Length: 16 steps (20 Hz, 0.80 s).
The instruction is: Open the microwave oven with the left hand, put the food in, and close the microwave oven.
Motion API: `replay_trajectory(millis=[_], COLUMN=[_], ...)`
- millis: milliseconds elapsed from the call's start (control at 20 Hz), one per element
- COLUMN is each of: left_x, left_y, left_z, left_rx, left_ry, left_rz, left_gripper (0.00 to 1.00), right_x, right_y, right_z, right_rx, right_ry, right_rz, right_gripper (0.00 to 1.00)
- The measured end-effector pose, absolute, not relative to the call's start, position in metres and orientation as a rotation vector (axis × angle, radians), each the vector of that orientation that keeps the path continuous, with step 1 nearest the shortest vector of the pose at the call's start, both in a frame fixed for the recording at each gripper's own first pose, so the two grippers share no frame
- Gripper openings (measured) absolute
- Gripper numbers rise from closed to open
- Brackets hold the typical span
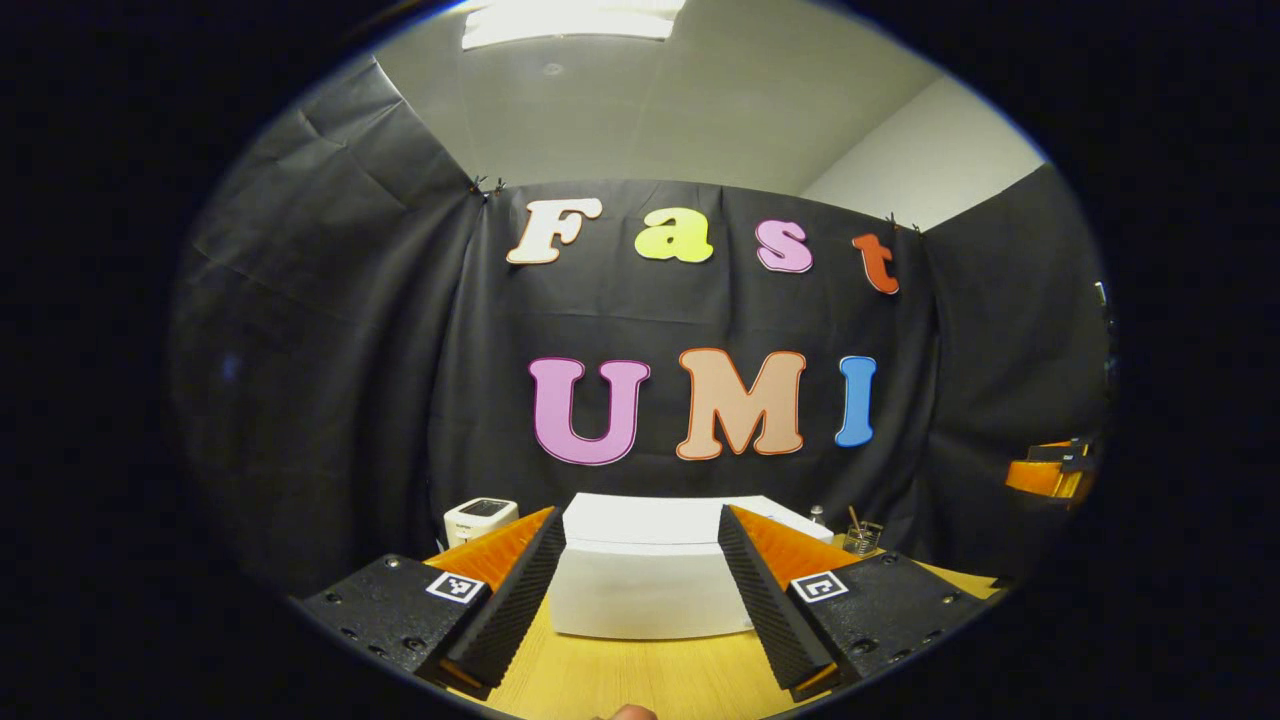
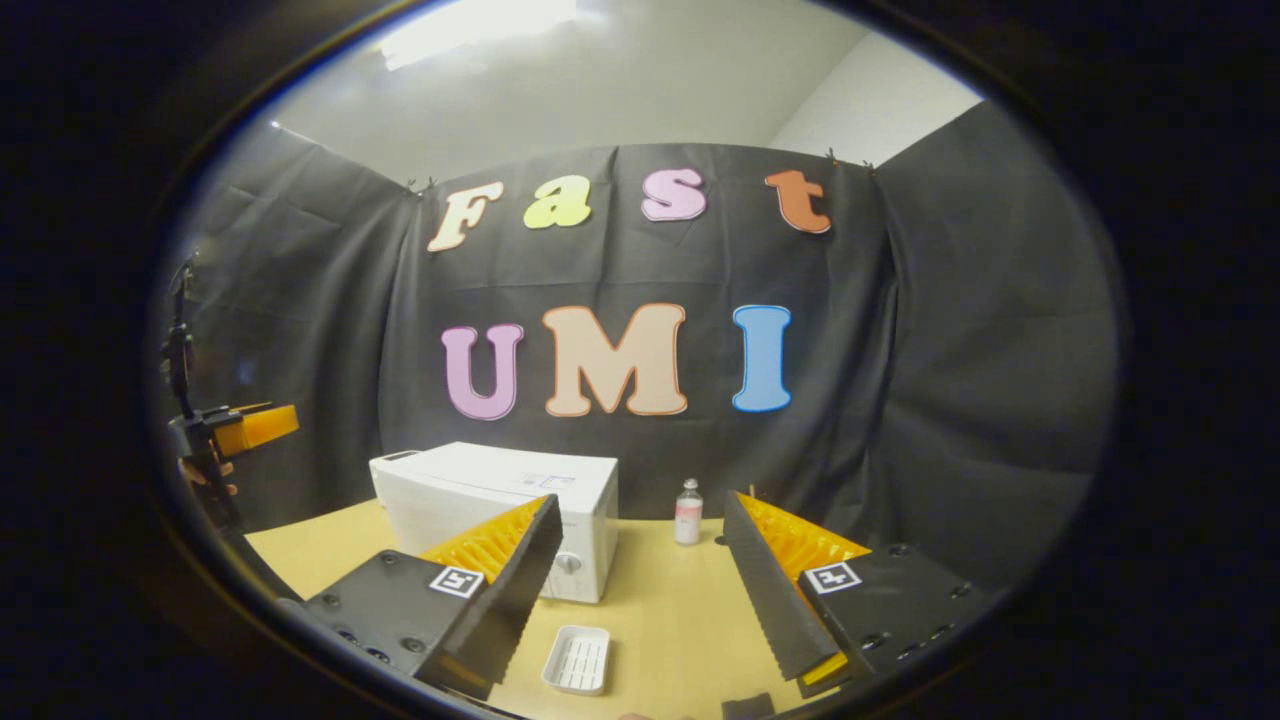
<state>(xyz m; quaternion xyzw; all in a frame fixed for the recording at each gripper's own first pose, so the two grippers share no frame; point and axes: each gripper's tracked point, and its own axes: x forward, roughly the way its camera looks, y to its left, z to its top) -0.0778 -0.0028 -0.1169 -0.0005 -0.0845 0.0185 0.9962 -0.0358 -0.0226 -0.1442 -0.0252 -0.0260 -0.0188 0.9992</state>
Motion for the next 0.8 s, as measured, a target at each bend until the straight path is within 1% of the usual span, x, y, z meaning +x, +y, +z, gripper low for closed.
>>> replay_trajectory(millis=[100, 150, 200, 400, 650, 700, 750, 800], left_x=[-0.078, -0.078, -0.077, -0.072, -0.069, -0.068, -0.068, -0.068], left_y=[-0.002, -0.001, 0.000, 0.005, 0.002, 0.003, 0.003, 0.003], left_z=[-0.119, -0.120, -0.121, -0.122, -0.125, -0.126, -0.124, -0.124], left_rx=[-0.002, -0.003, -0.006, -0.022, -0.031, -0.031, -0.032, -0.033], left_ry=[-0.163, -0.160, -0.158, -0.161, -0.151, -0.152, -0.156, -0.159], left_rz=[0.038, 0.041, 0.044, 0.067, 0.062, 0.065, 0.068, 0.071], left_gripper=[0.96, 0.93, 0.95, 0.95, 0.96, 0.94, 0.94, 0.96], right_x=[-0.035, -0.035, -0.035, -0.033, -0.029, -0.029, -0.027, -0.025], right_y=[-0.022, -0.023, -0.023, -0.025, -0.030, -0.031, -0.033, -0.035], right_z=[-0.144, -0.144, -0.143, -0.147, -0.153, -0.153, -0.155, -0.156], right_rx=[-0.048, -0.048, -0.046, -0.042, -0.031, -0.030, -0.032, -0.034], right_ry=[-0.053, -0.055, -0.057, -0.051, -0.045, -0.044, -0.042, -0.040], right_rz=[-0.036, -0.037, -0.036, -0.035, -0.041, -0.043, -0.046, -0.049], right_gripper=[0.96, 0.96, 0.96, 0.96, 0.96, 0.96, 0.96, 0.96])
